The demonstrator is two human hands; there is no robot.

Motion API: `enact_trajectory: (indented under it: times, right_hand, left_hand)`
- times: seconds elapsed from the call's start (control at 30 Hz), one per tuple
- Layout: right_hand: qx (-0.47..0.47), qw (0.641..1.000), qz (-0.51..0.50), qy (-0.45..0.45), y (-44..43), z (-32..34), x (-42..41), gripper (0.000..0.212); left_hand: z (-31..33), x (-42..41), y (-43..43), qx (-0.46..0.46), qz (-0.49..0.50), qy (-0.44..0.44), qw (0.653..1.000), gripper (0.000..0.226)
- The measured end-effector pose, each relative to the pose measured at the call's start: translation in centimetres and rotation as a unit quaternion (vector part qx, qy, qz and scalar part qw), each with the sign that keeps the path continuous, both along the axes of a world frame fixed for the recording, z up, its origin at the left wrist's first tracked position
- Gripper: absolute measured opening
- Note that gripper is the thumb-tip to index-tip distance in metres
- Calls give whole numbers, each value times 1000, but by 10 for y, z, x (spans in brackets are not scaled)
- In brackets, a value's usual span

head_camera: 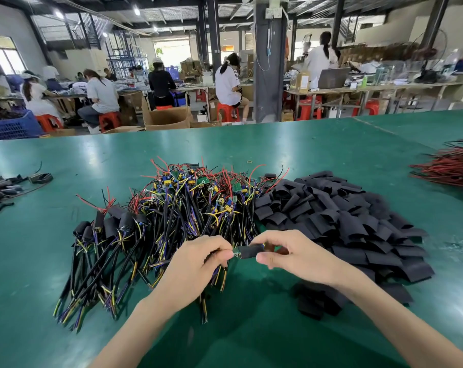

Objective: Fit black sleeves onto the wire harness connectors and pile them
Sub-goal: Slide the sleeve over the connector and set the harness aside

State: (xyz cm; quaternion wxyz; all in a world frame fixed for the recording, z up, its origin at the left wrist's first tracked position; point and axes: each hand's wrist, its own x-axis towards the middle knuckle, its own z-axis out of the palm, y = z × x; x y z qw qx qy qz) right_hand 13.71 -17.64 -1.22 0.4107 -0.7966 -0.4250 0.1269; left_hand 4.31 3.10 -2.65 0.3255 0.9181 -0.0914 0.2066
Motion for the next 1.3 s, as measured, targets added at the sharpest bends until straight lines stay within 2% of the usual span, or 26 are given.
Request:
enact_trajectory:
  times: [0.1,0.27,0.5,0.83,0.97,1.07,1.2,1.3]
  right_hand:
    - [-2,1000,15,-1,1,3,-1,15]
    - [-24,999,37,-25,4,-1,-6,19]
    - [-27,999,22,-39,7,-1,-7,21]
    - [-41,994,11,-97,9,-1,-15,20]
    - [-68,991,30,-109,15,-4,-26,14]
    - [-75,985,-8,-153,14,-1,-22,25]
    - [-55,994,-18,-96,7,9,-18,6]
    - [-47,998,-20,-45,5,14,-14,19]
  left_hand:
    - [0,0,0,-12,9,-8,1000,8]
    - [1,-2,-3,-20,23,-1,1000,14]
    - [5,-5,-8,18,26,2,1000,13]
    - [9,-8,-13,75,30,-34,996,18]
    - [10,-8,-14,55,27,-29,998,20]
    - [9,-7,-8,66,41,-13,997,21]
    - [8,-9,-8,35,31,-4,999,19]
    - [10,-7,-8,-54,7,5,999,15]
